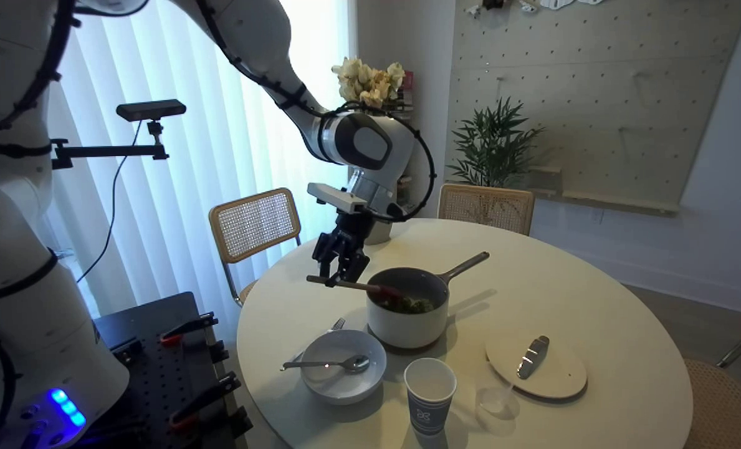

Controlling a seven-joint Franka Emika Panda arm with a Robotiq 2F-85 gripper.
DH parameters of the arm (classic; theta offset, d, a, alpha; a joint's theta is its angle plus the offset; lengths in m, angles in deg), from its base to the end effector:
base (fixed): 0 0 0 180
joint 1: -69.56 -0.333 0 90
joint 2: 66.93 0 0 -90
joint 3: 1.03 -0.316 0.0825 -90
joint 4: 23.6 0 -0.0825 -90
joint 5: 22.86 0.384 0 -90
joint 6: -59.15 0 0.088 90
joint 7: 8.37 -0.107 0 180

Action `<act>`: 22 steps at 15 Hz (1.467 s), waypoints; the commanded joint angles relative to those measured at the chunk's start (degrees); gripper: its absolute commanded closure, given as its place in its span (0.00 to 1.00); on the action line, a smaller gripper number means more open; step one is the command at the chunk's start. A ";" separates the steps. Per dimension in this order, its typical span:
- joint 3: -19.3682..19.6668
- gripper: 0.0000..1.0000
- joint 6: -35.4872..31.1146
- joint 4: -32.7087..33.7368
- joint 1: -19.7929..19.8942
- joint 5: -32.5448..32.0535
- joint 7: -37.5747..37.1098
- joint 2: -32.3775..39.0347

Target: Pick the spatula on the table and put it in the pot

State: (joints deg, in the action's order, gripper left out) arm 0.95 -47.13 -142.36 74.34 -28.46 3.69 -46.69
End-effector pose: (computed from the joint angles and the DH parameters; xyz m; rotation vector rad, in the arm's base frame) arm 0.5129 -0.0686 0.2281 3.0020 0.2197 -0.8959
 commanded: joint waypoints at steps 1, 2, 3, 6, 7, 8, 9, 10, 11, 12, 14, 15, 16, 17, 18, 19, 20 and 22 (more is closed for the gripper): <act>-0.74 0.94 -1.17 2.49 -0.67 0.82 -0.77 2.10; -0.83 0.94 -1.39 2.84 -0.74 0.87 -0.71 2.49; -0.90 0.94 -1.44 3.20 -0.76 0.97 -0.63 2.83; -0.84 0.93 -0.67 4.22 -0.52 1.19 -0.53 3.65; -0.81 0.52 -0.63 4.39 -0.44 1.20 -0.52 3.80; -0.76 0.51 -0.65 4.53 -0.33 1.19 -0.45 3.90; -0.73 0.44 -0.61 4.71 -0.23 1.27 -0.38 3.93; -0.70 0.38 -0.55 4.86 -0.22 1.25 -0.43 3.91; -0.68 0.29 -0.60 5.02 -0.16 1.25 -0.40 3.90; -0.68 0.22 -0.61 5.10 -0.10 1.28 -0.36 3.84; -0.74 0.07 -0.56 5.19 -0.03 1.37 -0.31 3.58; -0.79 0.00 -0.56 5.20 -0.07 1.32 -0.32 3.35; -0.91 0.00 -0.38 5.15 -0.19 1.35 -0.32 2.86; -1.12 0.00 -0.23 5.07 -0.25 1.55 -0.01 2.27; -1.41 0.00 0.03 4.85 -0.41 1.73 0.25 1.34; -1.67 0.00 0.12 4.60 -0.58 1.80 0.47 0.50; -2.11 0.00 0.41 3.98 -0.73 1.99 1.08 -0.91; -2.95 0.00 0.73 2.53 -1.21 2.23 1.99 -3.78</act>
State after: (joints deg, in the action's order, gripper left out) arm -0.97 -48.11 -137.50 73.80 -27.54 3.91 -45.21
